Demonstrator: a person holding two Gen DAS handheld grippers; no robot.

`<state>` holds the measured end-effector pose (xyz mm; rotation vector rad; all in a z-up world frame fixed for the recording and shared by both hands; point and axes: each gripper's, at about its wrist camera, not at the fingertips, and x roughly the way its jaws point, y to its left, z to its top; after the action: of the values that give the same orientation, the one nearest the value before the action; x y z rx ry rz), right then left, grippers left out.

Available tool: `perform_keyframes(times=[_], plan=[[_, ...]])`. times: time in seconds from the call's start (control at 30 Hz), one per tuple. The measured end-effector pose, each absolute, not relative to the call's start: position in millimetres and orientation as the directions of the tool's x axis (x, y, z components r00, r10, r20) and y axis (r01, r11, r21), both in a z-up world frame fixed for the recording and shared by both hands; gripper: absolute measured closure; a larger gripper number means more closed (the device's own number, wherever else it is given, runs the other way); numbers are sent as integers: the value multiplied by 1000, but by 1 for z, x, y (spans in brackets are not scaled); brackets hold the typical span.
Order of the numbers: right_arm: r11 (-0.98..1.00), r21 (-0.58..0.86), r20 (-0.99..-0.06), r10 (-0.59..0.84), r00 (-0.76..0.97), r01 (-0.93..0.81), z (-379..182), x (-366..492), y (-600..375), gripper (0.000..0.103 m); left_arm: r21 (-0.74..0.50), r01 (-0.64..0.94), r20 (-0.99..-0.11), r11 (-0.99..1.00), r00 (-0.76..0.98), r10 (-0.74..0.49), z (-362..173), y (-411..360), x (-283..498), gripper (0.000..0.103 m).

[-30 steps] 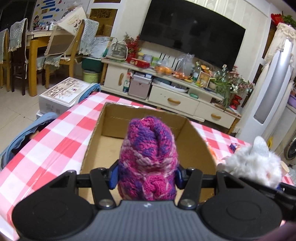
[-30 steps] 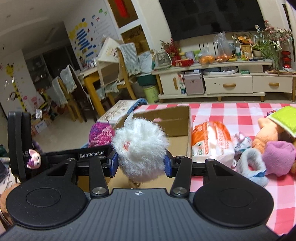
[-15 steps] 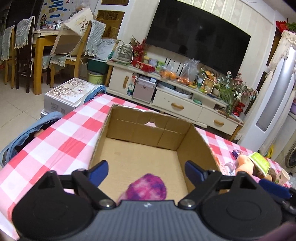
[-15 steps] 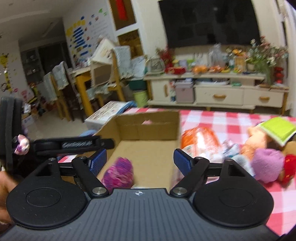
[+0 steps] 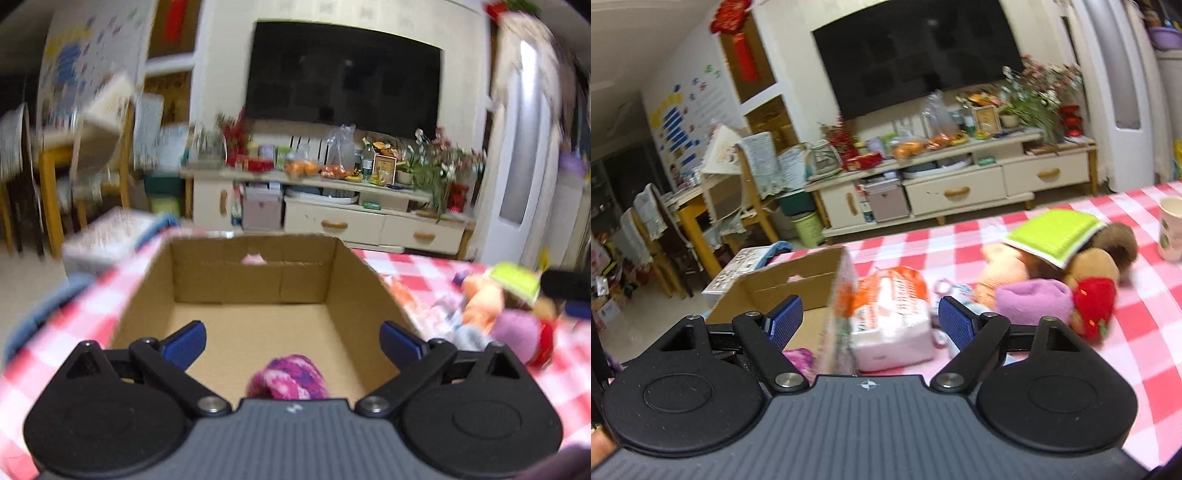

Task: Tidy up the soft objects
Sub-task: 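Open both tools to drop the sock and pompom into the box, then move both tools back to the soft items on the table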

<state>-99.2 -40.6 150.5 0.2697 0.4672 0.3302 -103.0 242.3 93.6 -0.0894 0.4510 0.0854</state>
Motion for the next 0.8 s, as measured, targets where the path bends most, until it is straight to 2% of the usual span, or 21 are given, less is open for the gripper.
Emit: perform_keyframes(times=[0.1, 0.23, 0.4, 0.5, 0.8], plan=[[924, 316, -402, 335, 852, -215, 144, -101, -50, 2, 68, -104, -389, 992, 913, 122, 96, 234, -107, 3], [942, 289, -407, 282, 869, -170, 138, -106, -62, 2, 133, -115, -402, 984, 901, 160, 98, 242, -105, 3], [964, 246, -418, 196, 887, -97, 128, -115, -77, 2, 99, -168, -462, 981, 865, 195, 101, 263, -102, 3], [973, 223, -427, 147, 892, -54, 121, -118, -84, 2, 48, -179, -465, 983, 866, 181, 105, 265, -101, 3], [983, 182, -420, 84, 903, -7, 109, -122, -95, 0, -33, -116, -357, 993, 929, 97, 130, 241, -108, 1]])
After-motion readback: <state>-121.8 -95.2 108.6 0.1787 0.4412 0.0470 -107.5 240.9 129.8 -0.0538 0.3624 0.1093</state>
